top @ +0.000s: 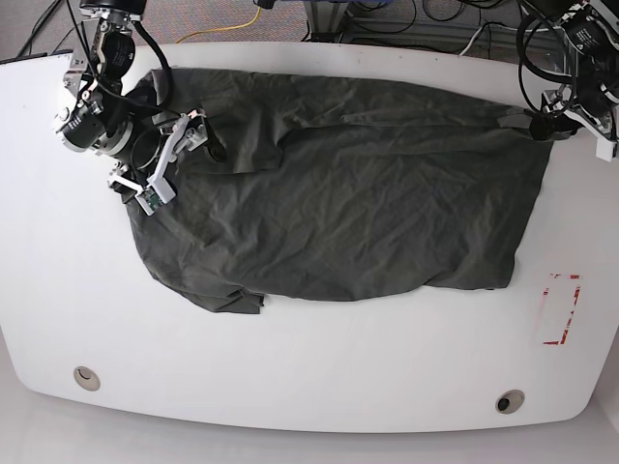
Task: Layout the t-shirt on the table in an organized manner, then fold the t-shirt properly
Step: 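Grasp the grey shirt's shoulder corners with both grippers, then pull the shoulder corners apart with both grippers to smooth the shirt, then regrasp the shirt's shoulder edge with both grippers, then drag the shirt's shoulder edge toward the robot with both grippers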
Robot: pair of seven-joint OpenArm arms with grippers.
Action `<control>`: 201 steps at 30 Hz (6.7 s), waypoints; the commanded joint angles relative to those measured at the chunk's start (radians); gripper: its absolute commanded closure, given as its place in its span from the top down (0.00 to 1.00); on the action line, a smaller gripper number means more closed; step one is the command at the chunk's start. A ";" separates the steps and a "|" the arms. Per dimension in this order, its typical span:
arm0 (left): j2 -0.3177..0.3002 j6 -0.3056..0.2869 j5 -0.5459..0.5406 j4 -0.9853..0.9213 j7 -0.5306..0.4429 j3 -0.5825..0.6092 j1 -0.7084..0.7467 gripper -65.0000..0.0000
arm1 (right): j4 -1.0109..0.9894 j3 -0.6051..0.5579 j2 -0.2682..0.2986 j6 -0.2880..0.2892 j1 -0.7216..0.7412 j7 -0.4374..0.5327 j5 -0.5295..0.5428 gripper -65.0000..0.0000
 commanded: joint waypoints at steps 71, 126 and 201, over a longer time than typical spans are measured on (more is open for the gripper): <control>-0.206 0.127 0.172 -0.340 -0.116 0.353 -0.370 0.53 | 0.014 0.107 0.009 0.001 0.007 0.021 0.018 0.93; -0.318 -0.001 -0.029 0.191 -0.050 0.237 -0.092 0.54 | -0.290 0.428 -0.107 0.001 -0.126 -0.054 0.082 0.92; -0.174 -0.001 0.306 -0.216 -0.251 0.518 -0.106 0.05 | -0.292 0.377 -0.104 0.001 -0.106 -0.057 0.076 0.03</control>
